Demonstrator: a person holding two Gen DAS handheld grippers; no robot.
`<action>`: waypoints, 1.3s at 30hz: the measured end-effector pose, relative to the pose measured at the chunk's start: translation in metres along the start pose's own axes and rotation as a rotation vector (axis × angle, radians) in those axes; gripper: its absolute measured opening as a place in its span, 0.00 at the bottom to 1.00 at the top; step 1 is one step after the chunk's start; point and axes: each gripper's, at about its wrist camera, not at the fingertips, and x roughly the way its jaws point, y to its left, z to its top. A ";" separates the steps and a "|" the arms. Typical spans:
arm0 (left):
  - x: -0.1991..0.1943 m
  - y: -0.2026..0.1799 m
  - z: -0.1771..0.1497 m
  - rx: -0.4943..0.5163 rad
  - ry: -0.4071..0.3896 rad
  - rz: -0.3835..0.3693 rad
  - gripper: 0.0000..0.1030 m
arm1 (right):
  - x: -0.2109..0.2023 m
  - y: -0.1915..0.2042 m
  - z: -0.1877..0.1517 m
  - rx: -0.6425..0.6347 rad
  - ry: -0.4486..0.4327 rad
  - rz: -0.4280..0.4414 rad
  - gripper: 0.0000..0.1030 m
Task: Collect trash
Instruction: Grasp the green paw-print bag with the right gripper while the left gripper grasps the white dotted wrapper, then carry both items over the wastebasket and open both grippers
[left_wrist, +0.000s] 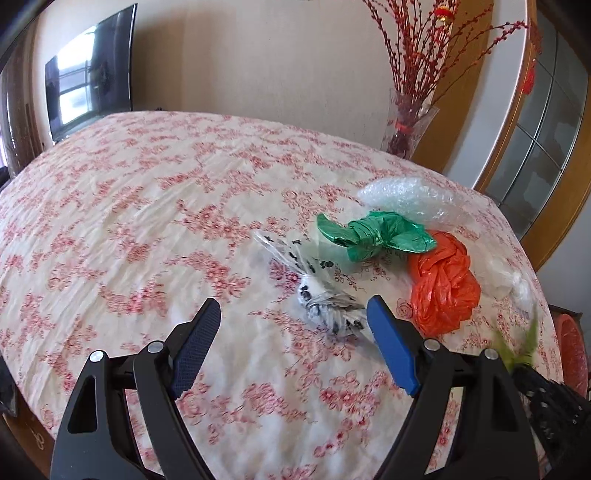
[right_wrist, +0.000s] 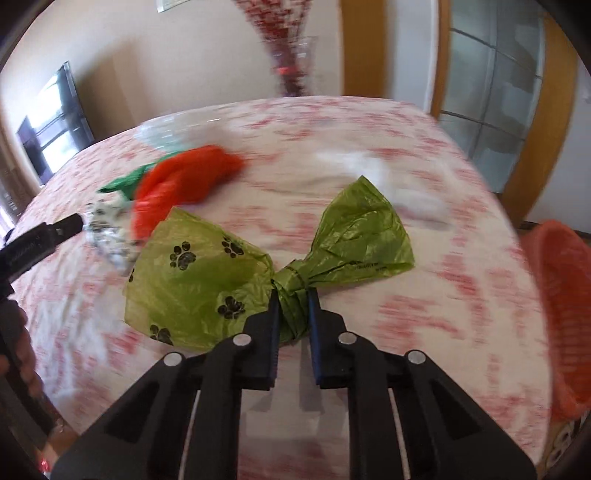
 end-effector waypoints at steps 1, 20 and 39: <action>0.004 -0.001 0.001 -0.004 0.011 -0.005 0.78 | -0.002 -0.008 -0.001 0.008 -0.004 -0.010 0.14; -0.023 -0.026 0.014 0.035 0.000 -0.040 0.12 | -0.069 -0.091 -0.006 0.108 -0.159 -0.093 0.14; -0.099 -0.146 0.014 0.210 -0.124 -0.335 0.12 | -0.155 -0.158 -0.011 0.211 -0.392 -0.254 0.14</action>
